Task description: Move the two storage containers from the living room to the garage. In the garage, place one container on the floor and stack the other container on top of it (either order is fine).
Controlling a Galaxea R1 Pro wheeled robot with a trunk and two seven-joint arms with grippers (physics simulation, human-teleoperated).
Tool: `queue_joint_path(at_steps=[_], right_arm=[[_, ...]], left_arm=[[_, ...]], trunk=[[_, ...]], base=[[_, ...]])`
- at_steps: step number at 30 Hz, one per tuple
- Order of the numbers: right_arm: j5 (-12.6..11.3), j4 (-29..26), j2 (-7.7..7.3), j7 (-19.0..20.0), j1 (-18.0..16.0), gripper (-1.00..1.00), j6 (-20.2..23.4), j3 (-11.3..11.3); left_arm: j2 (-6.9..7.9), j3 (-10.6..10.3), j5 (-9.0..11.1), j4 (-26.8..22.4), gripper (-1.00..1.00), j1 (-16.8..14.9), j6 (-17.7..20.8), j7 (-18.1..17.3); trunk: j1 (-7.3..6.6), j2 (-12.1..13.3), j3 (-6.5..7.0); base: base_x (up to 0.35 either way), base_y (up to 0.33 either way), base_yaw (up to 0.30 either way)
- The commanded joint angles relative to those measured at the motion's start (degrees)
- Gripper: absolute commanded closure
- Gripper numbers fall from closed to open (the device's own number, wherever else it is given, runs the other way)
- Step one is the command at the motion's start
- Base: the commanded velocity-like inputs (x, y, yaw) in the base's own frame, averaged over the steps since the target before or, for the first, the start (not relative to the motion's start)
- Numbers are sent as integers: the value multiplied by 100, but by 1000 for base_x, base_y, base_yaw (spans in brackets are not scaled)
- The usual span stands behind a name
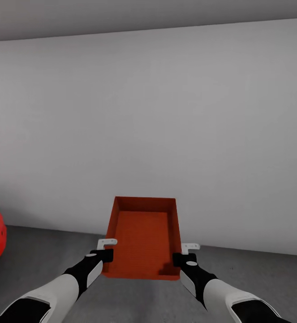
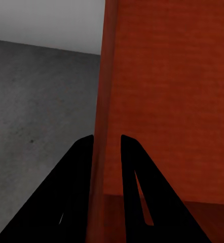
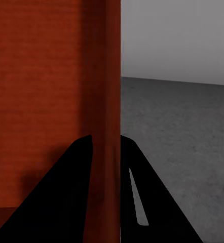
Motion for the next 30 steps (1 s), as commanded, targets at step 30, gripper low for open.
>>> queue_joint_path(at_steps=[30], right_arm=[[-89,125,-7,-33,0,100,-40,-7]], left_arm=[[-24,199,-58,-73,100,-3,-110,254]], trunk=[[1,-4,-278]], base=[[0,0,0]])
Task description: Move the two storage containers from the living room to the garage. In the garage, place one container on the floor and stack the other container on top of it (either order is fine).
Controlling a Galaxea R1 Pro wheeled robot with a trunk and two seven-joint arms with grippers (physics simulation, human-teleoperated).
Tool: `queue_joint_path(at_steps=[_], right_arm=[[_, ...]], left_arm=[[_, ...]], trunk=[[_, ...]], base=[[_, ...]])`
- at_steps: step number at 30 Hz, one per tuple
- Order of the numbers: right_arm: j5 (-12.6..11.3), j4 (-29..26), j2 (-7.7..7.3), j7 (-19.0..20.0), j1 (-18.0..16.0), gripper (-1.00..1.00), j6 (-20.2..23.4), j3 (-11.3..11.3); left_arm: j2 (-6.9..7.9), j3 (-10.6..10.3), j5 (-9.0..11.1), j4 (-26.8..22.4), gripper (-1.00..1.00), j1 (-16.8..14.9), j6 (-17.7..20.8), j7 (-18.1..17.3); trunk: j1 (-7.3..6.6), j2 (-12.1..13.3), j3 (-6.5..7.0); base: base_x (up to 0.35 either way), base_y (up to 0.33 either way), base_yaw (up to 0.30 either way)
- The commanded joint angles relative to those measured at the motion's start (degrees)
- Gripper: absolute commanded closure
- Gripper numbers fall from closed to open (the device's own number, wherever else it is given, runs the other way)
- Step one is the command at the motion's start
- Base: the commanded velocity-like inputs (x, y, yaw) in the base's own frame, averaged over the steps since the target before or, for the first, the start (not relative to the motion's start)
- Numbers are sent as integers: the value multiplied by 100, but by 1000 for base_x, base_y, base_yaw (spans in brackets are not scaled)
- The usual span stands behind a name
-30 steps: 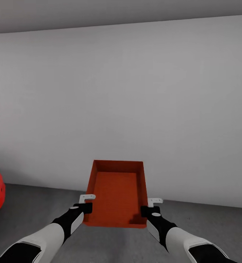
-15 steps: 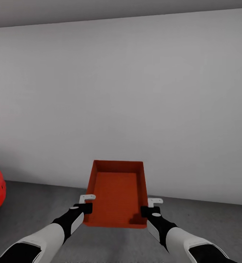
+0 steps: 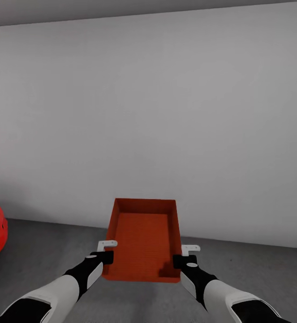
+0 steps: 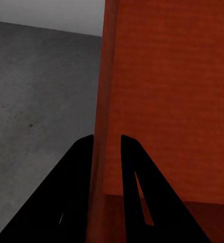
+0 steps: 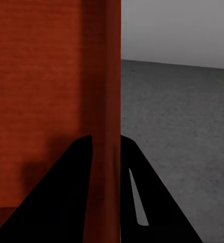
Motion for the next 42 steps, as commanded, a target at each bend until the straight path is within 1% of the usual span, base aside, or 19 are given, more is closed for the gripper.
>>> queue_joint_path(at_steps=[1,24,42], right_arm=[[-111,27,-2,-44,-2,100,-33,7],[-111,27,-3,-44,-2,100,-30,7],[-111,27,1,-35,-2,100,-32,7]], left_arm=[[0,203,-67,-188,100,-6,-79,241],[9,211,-66,-188,100,-6,-79,241],[9,211,-66,-188,100,-6,-79,241]], trunk=[[2,-11,-22],[2,-11,-233],[2,-11,-332]], base=[[0,0,0],[0,0,-9],[0,0,-214]])
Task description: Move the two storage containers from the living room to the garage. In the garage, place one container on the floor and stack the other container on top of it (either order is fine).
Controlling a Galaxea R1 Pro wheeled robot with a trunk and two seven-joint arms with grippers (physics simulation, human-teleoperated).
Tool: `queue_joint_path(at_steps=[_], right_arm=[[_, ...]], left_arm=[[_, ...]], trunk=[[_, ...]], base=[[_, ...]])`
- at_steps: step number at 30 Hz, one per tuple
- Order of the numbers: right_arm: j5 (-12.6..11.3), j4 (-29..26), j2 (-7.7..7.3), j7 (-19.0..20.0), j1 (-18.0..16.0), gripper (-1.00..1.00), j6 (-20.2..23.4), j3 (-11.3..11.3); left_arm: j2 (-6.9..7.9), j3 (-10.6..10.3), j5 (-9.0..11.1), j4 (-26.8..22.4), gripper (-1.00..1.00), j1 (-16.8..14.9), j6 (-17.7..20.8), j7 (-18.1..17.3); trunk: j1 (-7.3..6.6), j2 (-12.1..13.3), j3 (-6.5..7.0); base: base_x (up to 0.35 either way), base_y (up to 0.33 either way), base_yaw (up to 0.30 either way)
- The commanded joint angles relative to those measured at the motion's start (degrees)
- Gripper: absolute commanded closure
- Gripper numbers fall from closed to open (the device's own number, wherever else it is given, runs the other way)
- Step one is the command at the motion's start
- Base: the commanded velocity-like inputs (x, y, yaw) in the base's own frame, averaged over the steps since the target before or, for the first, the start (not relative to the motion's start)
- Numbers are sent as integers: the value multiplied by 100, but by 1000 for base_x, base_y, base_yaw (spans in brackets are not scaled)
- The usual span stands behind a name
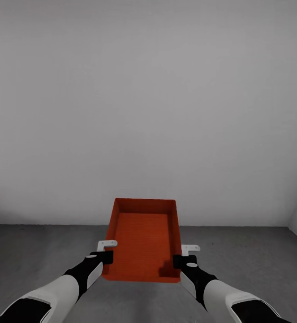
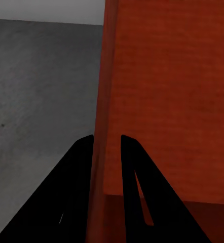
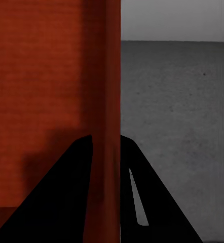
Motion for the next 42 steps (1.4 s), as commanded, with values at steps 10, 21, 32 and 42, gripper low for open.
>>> queue_joint_path(at_steps=[10,21,32,42], right_arm=[[-103,28,-14,-36,-2,100,-29,16],[-103,28,-7,-33,-2,100,-33,21],[-103,28,-17,-36,-2,100,-42,16],[-106,28,-17,-36,-2,100,-42,16]], left_arm=[[2,213,-65,-172,100,-6,-98,249],[2,214,-65,-172,100,-6,-98,249],[2,218,-65,-172,100,-6,-98,249],[3,222,-65,-172,100,-6,-98,249]], trunk=[[2,-10,-18],[90,-170,-90],[331,-612,-288],[551,-1013,-468]], base=[[0,0,-24],[0,0,0],[0,0,0],[0,0,0]])
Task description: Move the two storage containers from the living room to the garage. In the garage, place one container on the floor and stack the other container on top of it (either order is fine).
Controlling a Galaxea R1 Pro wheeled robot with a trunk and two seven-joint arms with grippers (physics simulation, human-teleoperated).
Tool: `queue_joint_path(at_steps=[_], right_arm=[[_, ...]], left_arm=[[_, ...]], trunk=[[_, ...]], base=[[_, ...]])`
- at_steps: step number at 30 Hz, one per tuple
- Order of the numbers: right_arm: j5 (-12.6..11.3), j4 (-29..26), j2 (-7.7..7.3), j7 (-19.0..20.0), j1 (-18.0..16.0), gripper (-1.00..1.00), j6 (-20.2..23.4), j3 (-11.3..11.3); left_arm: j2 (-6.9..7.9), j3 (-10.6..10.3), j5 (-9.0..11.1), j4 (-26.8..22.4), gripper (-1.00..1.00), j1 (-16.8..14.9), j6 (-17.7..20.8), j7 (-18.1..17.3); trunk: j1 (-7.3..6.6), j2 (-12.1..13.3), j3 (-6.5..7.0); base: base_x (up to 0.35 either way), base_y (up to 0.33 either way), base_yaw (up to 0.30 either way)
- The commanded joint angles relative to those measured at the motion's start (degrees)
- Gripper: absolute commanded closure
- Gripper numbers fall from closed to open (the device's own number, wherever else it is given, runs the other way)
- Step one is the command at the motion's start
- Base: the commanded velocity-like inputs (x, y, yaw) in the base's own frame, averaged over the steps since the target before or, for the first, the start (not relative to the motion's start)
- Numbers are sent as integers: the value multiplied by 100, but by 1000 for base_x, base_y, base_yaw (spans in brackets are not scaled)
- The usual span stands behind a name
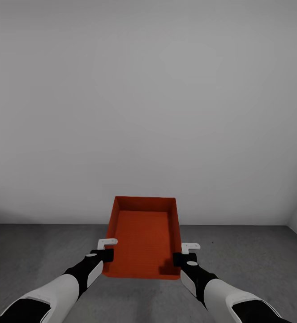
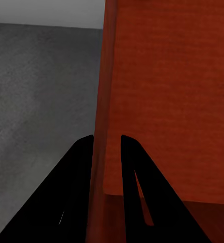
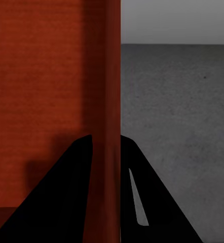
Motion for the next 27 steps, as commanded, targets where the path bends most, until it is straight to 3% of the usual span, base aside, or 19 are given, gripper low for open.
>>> queue_joint_path(at_steps=[1,27], right_arm=[[-85,139,-2,-49,-3,100,-38,-11],[-89,139,-1,-49,-3,100,-38,-11]], left_arm=[[2,225,-69,-64,100,-7,-92,229],[1,225,-69,-64,100,-7,-87,229]], trunk=[[24,-49,-29],[595,-1092,-714]], base=[[0,0,0],[0,0,0]])
